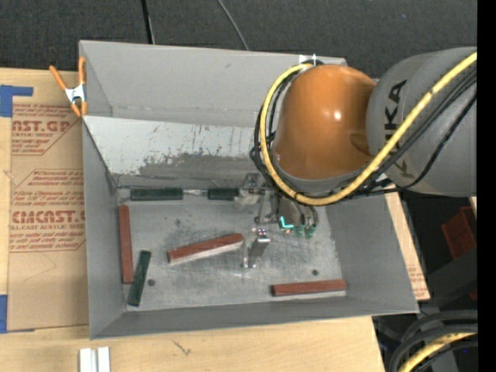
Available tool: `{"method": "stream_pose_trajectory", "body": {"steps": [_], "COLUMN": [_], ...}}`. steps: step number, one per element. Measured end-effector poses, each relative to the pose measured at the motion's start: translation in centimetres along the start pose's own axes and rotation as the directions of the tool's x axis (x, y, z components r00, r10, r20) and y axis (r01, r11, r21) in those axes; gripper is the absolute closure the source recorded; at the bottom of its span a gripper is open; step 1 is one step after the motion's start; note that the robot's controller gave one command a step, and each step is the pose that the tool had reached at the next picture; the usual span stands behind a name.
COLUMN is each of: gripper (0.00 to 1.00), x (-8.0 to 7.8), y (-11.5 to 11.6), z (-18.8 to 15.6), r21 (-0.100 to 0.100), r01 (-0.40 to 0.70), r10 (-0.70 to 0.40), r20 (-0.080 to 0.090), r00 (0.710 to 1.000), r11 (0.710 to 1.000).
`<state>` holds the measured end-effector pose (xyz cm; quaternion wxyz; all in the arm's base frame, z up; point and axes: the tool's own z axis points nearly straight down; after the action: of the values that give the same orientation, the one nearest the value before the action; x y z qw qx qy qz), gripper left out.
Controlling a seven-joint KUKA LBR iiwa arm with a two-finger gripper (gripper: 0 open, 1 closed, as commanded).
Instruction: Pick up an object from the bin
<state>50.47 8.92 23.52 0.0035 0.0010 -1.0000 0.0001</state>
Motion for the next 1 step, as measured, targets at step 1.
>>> {"method": "stream_pose_trajectory", "body": {"steps": [1], "gripper": [0.0], "x": [-0.16], "y": [-0.05], "z": [-0.41], "r21": [-0.001], "r01": [-0.001], "r10": [0.001], "r20": [0.008], "r00": [1.0], "r11": [1.0]}}
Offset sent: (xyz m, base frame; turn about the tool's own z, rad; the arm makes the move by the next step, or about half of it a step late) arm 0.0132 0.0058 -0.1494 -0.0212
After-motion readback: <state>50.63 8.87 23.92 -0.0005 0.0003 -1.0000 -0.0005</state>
